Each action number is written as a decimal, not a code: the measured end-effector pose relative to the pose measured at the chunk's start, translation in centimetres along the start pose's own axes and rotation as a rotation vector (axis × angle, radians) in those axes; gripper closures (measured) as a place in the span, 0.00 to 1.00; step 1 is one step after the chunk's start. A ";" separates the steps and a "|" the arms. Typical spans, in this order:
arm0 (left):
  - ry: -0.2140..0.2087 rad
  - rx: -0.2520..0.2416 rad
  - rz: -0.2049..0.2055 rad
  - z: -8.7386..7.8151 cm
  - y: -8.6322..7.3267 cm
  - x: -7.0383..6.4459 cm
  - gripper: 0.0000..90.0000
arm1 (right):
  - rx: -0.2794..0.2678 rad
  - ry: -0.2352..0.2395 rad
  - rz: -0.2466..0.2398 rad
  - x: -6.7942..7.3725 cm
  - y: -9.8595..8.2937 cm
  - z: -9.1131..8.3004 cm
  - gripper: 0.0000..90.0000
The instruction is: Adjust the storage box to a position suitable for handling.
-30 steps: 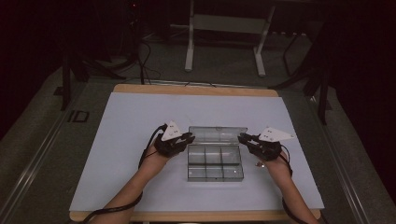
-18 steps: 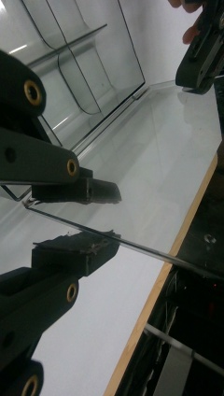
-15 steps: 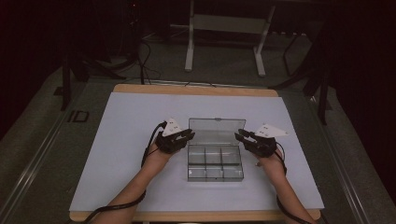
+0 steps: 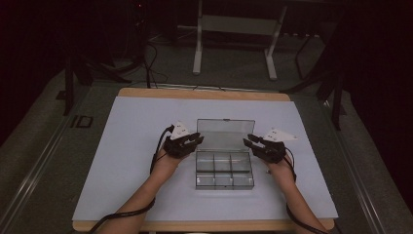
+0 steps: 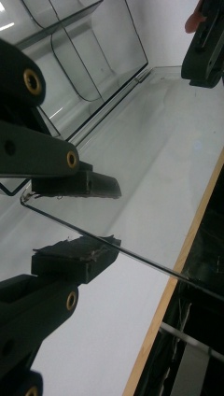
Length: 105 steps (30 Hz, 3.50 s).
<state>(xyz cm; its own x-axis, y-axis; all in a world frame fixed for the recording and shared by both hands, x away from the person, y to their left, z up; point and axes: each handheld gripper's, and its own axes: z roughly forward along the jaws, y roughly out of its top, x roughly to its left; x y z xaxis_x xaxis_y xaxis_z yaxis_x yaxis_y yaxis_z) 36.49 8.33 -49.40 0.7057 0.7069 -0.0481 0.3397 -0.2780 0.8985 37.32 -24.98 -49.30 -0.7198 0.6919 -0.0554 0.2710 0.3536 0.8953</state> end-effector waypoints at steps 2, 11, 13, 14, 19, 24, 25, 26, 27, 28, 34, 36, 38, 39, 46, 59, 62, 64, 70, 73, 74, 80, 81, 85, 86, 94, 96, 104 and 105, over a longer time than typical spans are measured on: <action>0.003 0.004 -0.002 0.1 0.0 0.0 0.83 | 0.002 -0.003 0.000 0.0 0.0 0.1 0.75; 0.009 0.012 -0.042 0.7 -0.1 0.2 0.78 | 0.015 -0.002 0.033 -0.2 -0.1 0.6 0.73; 0.006 0.015 -0.050 0.9 -0.1 0.3 0.77 | 0.021 -0.003 0.038 -0.3 -0.2 0.8 0.71; 0.005 0.017 -0.054 0.9 -0.1 0.3 0.77 | 0.024 -0.004 0.036 -0.2 -0.2 0.9 0.70; -0.005 0.046 -0.056 1.3 -0.4 0.3 0.74 | 0.035 -0.003 0.031 -0.2 -0.3 0.9 0.69; 0.003 0.052 -0.075 1.5 -0.5 0.3 0.72 | 0.050 0.004 0.052 -0.4 -0.3 1.2 0.68; 0.002 0.055 -0.093 1.7 -0.5 0.3 0.70 | 0.063 0.005 0.060 -0.4 -0.3 1.4 0.66; -0.001 0.054 -0.102 1.8 -0.6 0.4 0.70 | 0.068 0.005 0.063 -0.4 -0.2 1.5 0.65; -0.001 0.054 -0.102 1.8 -0.6 0.4 0.70 | 0.068 0.005 0.063 -0.4 -0.2 1.5 0.65; -0.006 0.052 -0.110 1.8 -0.6 0.5 0.70 | 0.073 0.005 0.065 -0.5 -0.2 1.5 0.65; 0.001 0.085 -0.121 2.2 -0.5 0.4 0.65 | 0.112 0.005 0.097 -0.6 0.1 1.8 0.63; 0.000 0.085 -0.134 2.3 -0.5 0.4 0.64 | 0.119 0.006 0.106 -0.6 0.2 1.9 0.62; -0.003 0.085 -0.146 2.3 -0.6 0.5 0.64 | 0.128 0.005 0.117 -0.6 0.2 2.0 0.62; -0.007 0.084 -0.161 2.4 -0.6 0.6 0.64 | 0.131 0.002 0.119 -0.6 0.3 2.0 0.62; 0.006 0.111 -0.180 2.8 -0.6 0.5 0.59 | 0.162 0.006 0.135 -0.8 0.3 2.3 0.59; -0.011 0.163 -0.245 3.4 -0.5 0.8 0.52 | 0.224 0.027 0.210 -1.4 0.5 2.8 0.56; -0.018 0.170 -0.265 3.5 -0.6 1.0 0.52 | 0.233 0.042 0.251 -1.6 0.5 2.9 0.56; -0.022 0.176 -0.270 3.5 -0.5 1.1 0.51 | 0.244 0.044 0.266 -1.7 0.5 3.0 0.56; -0.026 0.201 -0.295 3.7 -0.4 1.2 0.50 | 0.263 0.046 0.287 -1.8 0.7 3.1 0.56; -0.018 0.209 -0.295 3.9 -0.3 1.1 0.47 | 0.275 0.050 0.317 -1.9 0.6 3.2 0.56; -0.023 0.213 -0.306 3.9 -0.3 1.1 0.47 | 0.278 0.054 0.325 -2.0 0.6 3.2 0.56; -0.035 0.229 -0.357 4.1 -0.5 1.4 0.46 | 0.299 0.065 0.369 -2.3 0.5 3.5 0.55; -0.028 0.231 -0.360 4.1 -0.5 1.4 0.46 | 0.299 0.065 0.369 -2.3 0.5 3.5 0.55; -0.038 0.248 -0.399 4.3 -0.7 1.7 0.42 | 0.308 0.045 0.345 -2.0 0.4 3.5 0.55; -0.041 0.247 -0.403 4.3 -0.8 1.7 0.42 | 0.312 0.047 0.349 -2.0 0.4 3.5 0.55; -0.027 0.275 -0.409 4.6 -0.9 1.6 0.35 | 0.330 0.050 0.357 -2.0 0.3 3.7 0.57; -0.031 0.282 -0.403 4.6 -0.8 1.6 0.32 | 0.326 0.054 0.358 -2.0 0.2 3.8 0.57; -0.074 0.254 -0.304 4.2 -0.4 1.1 0.17 | 0.331 0.052 0.317 -1.9 0.4 3.8 0.54; -0.073 0.248 -0.297 4.1 -0.4 1.0 0.16 | 0.331 0.051 0.313 -1.9 0.5 3.7 0.54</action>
<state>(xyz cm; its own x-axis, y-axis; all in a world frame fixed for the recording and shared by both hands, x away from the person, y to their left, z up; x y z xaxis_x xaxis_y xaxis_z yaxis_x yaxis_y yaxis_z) 39.67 6.49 -51.61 0.5934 0.7348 -0.3286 0.6690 -0.2232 0.7090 41.18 -23.77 -50.43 -0.5988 0.7687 0.2249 0.6643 0.3198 0.6756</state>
